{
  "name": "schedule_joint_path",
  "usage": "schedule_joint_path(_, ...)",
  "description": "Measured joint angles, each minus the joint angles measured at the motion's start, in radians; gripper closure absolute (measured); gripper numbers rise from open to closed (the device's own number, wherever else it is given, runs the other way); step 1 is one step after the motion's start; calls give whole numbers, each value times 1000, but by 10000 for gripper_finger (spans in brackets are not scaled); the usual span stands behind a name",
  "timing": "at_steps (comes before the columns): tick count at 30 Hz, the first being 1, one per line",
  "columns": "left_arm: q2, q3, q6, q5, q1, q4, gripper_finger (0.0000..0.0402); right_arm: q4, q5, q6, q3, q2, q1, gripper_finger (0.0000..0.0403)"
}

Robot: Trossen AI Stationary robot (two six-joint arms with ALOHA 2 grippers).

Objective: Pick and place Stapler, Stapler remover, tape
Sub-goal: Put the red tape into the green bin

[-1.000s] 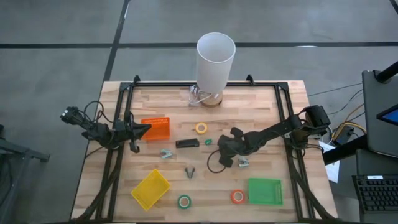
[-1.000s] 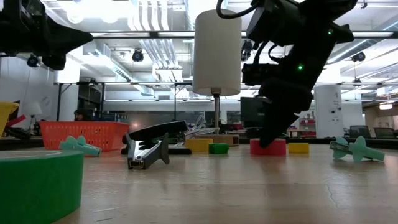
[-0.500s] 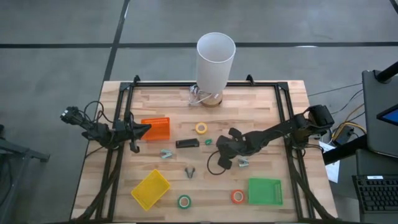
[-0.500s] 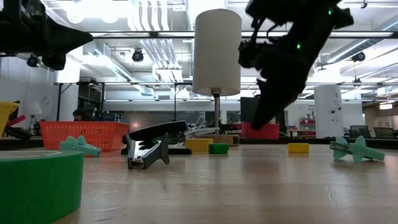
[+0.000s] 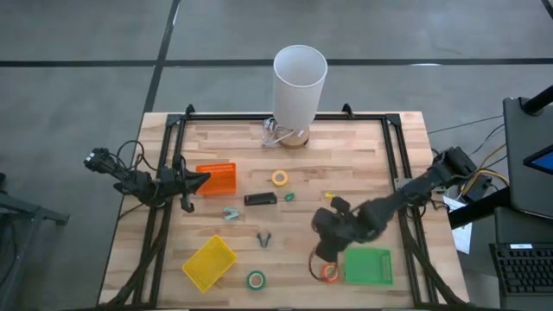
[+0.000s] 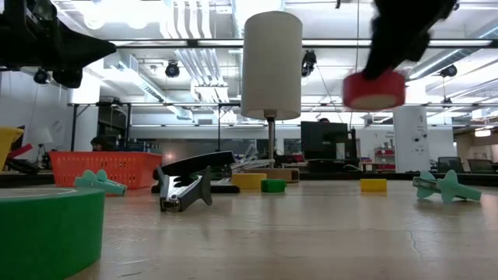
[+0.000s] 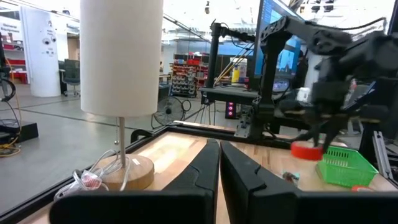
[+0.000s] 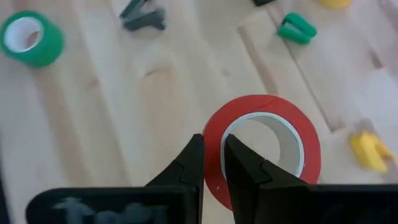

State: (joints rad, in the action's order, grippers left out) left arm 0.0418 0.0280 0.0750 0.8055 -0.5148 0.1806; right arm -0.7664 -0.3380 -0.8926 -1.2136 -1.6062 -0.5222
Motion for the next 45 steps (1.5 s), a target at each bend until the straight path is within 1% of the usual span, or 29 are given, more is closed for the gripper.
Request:
schedule_joint_path(4,0,0,0,0,0,-1,383,-76,-12,-56,-63,1,-93,365)
schedule_joint_path(9,0,0,0,0,0,-2,383,-198,-30,-197,-113,1,-198,365)
schedule_joint_path(16,0,0,0,0,0,-2,383,-322,-30,-467,-136,1,-350,364)
schedule_joint_path(23,0,0,0,0,0,-2,383,-355,-29,-713,-122,-1,-464,364)
schedule_joint_path(31,0,0,0,0,0,-2,383,-361,-29,-854,-111,-20,-529,364)
schedule_joint_path(36,0,0,0,0,0,-2,383,-361,-26,-862,-110,-28,-536,364)
schedule_joint_path(45,0,0,0,0,0,-2,383,-359,41,-893,-108,-32,-543,364)
